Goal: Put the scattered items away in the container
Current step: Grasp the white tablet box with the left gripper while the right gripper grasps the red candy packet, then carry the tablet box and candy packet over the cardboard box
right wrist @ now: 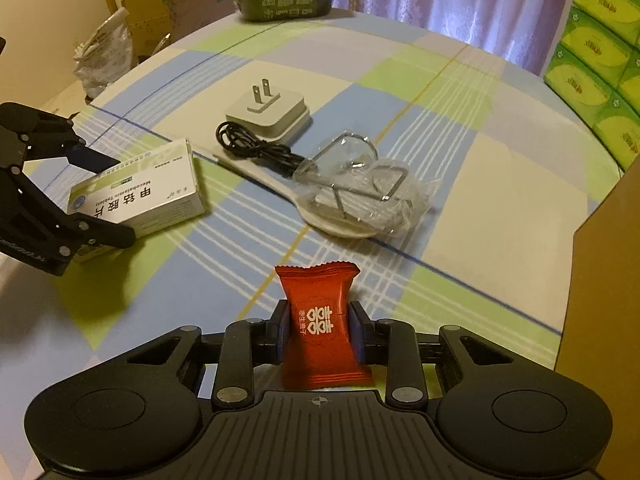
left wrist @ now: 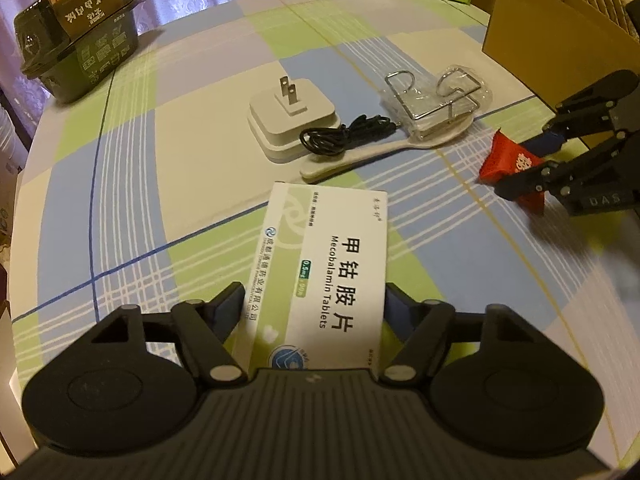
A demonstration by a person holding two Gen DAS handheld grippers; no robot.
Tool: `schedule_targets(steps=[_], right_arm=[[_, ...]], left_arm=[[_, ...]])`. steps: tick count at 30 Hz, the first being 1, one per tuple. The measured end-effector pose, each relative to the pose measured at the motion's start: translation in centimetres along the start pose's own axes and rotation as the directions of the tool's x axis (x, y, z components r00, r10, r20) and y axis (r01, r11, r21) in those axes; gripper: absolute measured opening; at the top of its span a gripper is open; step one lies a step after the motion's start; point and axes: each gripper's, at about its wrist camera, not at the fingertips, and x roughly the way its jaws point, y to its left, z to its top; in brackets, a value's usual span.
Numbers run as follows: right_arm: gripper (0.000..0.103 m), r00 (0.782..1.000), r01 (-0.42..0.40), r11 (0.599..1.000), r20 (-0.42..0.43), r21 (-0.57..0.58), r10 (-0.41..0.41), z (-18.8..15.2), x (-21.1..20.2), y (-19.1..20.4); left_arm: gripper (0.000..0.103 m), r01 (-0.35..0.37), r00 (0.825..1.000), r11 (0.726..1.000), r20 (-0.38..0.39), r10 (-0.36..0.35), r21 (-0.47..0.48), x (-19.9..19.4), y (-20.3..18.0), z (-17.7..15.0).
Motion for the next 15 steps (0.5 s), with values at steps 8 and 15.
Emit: schedule_targets(steps=[8, 15], right_arm=[[0.030, 1.000, -0.017, 0.992, 0.000, 0.128, 0.017, -3.7, -2.6, 2.1], [0.030, 0.999, -0.038, 0.965, 0.022, 0.259, 0.034, -9.3, -7.0, 3.5]], left_arm=[[0.067, 0.056, 0.998, 0.998, -0.008, -0.055, 0.017, -2.2, -3.1, -2.2], [0.067, 0.086, 0.996, 0.995, -0.012, -0.086, 0.051, -5.8, -8.9, -5.3]])
